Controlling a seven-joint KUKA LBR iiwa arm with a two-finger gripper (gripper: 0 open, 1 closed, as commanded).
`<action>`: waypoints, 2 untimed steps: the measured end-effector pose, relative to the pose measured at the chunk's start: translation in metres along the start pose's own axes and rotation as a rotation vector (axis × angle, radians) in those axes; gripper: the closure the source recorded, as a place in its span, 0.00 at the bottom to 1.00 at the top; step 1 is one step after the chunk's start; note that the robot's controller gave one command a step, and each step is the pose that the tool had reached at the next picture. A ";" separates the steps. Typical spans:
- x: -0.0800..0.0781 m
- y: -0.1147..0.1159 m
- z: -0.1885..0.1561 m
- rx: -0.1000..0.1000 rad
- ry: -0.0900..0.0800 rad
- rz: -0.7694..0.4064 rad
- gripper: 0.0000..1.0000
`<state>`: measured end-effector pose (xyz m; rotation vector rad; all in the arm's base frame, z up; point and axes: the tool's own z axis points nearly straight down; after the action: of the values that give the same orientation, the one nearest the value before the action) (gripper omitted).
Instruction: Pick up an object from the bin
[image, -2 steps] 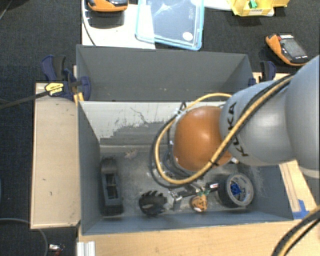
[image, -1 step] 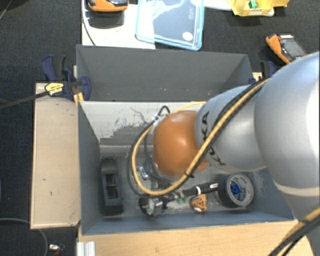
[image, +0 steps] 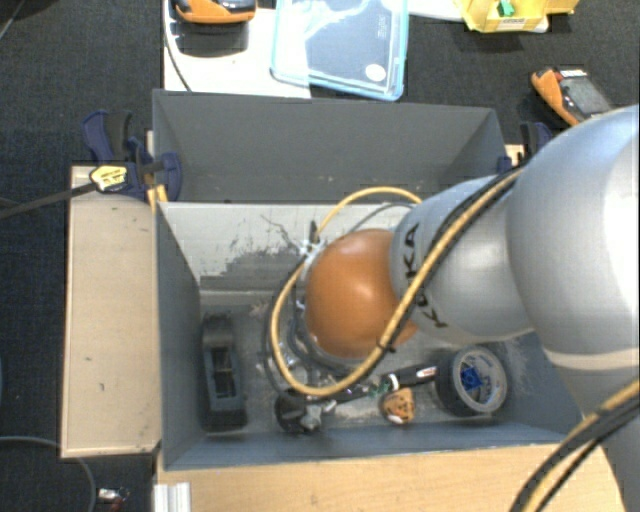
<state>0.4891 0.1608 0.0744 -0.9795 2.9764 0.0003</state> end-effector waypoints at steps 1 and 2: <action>0.009 -0.013 0.003 -0.005 0.003 0.136 1.00; 0.009 -0.013 0.003 -0.005 0.004 0.136 1.00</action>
Offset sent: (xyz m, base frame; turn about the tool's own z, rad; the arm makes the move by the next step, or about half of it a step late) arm 0.0000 0.0000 0.0000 0.0000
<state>0.4900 0.1449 0.0711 -0.7754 3.0410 0.0068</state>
